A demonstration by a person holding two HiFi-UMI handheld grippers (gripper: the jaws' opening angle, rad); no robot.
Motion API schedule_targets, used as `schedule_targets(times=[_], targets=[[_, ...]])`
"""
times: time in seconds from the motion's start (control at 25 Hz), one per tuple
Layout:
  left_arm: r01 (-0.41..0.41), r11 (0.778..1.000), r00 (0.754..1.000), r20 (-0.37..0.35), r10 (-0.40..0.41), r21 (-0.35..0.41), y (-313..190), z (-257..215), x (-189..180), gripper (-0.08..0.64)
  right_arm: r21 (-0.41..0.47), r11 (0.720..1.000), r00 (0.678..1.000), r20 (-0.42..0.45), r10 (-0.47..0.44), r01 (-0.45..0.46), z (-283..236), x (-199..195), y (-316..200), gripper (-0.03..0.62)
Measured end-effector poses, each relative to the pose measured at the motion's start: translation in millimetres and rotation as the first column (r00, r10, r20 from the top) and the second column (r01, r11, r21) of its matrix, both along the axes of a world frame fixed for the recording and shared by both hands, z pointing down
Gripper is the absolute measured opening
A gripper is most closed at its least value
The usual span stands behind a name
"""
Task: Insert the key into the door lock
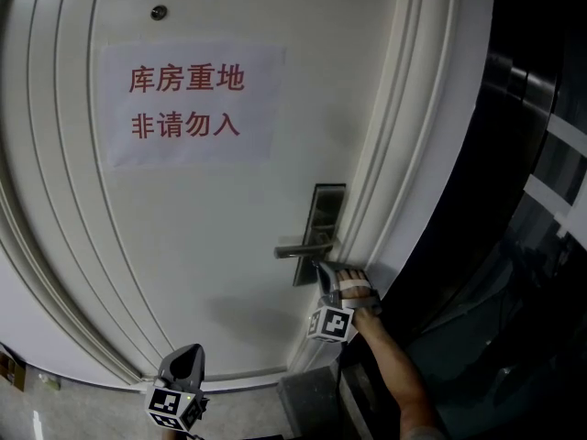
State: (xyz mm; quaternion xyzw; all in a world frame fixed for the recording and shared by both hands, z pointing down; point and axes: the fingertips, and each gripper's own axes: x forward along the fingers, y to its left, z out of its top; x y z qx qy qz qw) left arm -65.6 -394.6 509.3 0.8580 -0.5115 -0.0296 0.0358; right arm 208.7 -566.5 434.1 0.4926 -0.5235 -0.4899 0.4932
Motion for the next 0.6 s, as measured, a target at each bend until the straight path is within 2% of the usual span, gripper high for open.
schedule_targets(times=[0.16, 0.4, 0.6], targets=[[0.005, 1.000, 1.000, 0.001, -0.005, -0.009, 5.0, 3.3, -1.1, 0.003, 0.015, 1.000, 1.000, 0.001, -0.005, 0.005, 0.7, 1.0, -0.7, 0.011], [0.024, 1.000, 1.000, 0.005, -0.024, -0.008, 8.8, 1.6, -7.8, 0.003, -0.023, 1.000, 0.998, 0.067, -0.019, 0.021, 1.0, 1.9, -1.9, 0.014], [0.039, 0.999, 0.999, 0.007, -0.039, -0.003, 13.3, -1.4, -13.1, 0.003, -0.029, 0.999, 0.996, 0.089, -0.024, 0.027, 0.0, 3.3, -2.0, 0.043]])
